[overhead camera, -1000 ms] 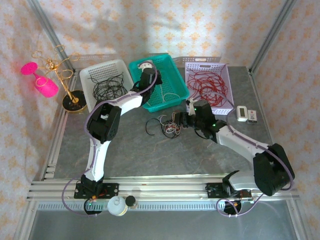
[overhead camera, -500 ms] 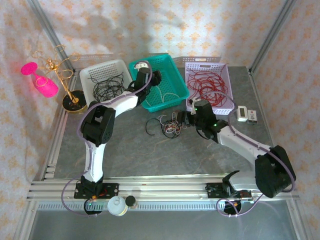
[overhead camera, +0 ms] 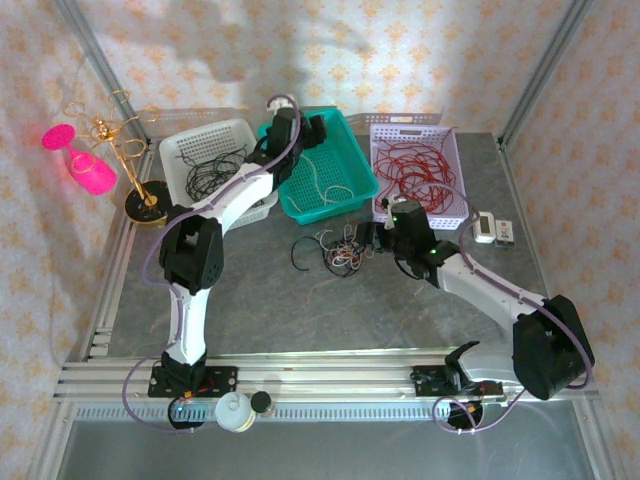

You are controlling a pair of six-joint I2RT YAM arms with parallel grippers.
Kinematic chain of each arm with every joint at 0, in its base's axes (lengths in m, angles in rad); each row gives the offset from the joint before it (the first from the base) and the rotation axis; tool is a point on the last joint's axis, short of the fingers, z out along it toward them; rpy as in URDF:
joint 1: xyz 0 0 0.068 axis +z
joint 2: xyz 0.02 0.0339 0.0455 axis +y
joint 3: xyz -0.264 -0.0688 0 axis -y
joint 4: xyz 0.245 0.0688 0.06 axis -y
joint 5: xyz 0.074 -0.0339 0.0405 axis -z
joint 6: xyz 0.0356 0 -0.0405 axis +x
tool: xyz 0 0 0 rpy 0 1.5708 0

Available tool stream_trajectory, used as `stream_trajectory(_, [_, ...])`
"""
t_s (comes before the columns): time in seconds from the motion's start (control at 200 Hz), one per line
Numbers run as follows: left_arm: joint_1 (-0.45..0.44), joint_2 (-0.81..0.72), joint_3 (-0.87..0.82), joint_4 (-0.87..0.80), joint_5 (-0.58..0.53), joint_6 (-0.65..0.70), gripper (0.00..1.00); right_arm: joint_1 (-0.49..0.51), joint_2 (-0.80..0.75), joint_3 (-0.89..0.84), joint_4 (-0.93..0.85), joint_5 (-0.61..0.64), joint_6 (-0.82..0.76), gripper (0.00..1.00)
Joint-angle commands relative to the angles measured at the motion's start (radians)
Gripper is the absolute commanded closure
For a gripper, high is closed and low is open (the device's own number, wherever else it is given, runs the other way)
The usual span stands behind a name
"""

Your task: Untangle the cables

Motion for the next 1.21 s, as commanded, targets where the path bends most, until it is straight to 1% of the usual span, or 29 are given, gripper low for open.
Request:
stream_trajectory(0.0, [0.006,0.100,0.125,-0.146,-0.045,0.042,0.09,-0.008,0.024,0.010,0.014,-0.012,-0.002,0.43])
stream_trajectory(0.195, [0.006,0.279,0.286,-0.263,-0.048,0.025,0.07,-0.012,0.047,0.025,-0.011,-0.038,-0.014,0.41])
stream_trajectory(0.265, [0.005,0.306,0.289,-0.295,-0.046,0.015,0.01,-0.015,0.050,0.031,-0.016,-0.046,-0.023,0.41])
stream_trajectory(0.3, [0.005,0.302,0.268,-0.293,-0.043,0.008,0.01,-0.017,0.052,0.037,-0.019,-0.051,-0.026,0.41])
stream_trajectory(0.35, [0.004,0.273,0.211,-0.272,-0.051,-0.005,0.01,-0.020,0.061,0.047,-0.021,-0.060,-0.031,0.41])
stream_trajectory(0.435, [0.001,0.184,0.060,-0.172,-0.059,-0.007,0.01,-0.023,0.085,0.075,-0.027,-0.074,-0.036,0.41])
stream_trajectory(0.486, [-0.001,0.138,0.013,-0.148,-0.055,0.003,0.01,-0.022,0.097,0.087,-0.023,-0.082,-0.034,0.41])
stream_trajectory(0.611, [-0.018,0.056,-0.029,-0.161,-0.065,0.042,0.01,-0.022,0.123,0.102,0.016,-0.114,-0.009,0.41])
stream_trajectory(0.751, [-0.031,-0.034,-0.093,-0.133,-0.068,0.059,0.01,-0.022,0.145,0.123,0.034,-0.135,0.012,0.41])
stream_trajectory(0.951, [-0.061,-0.120,-0.128,-0.116,-0.058,0.093,0.01,-0.022,0.142,0.125,0.036,-0.099,0.015,0.41])
stream_trajectory(1.091, [-0.088,-0.177,-0.151,-0.112,-0.087,0.122,0.01,-0.023,0.143,0.131,0.040,-0.084,0.016,0.41])
stream_trajectory(1.176, [-0.089,-0.201,-0.190,-0.105,-0.101,0.128,0.01,-0.023,0.150,0.140,0.035,-0.081,0.014,0.41])
stream_trajectory(1.201, [-0.089,-0.235,-0.200,-0.106,-0.106,0.128,0.01,-0.022,0.151,0.142,0.036,-0.081,0.014,0.41])
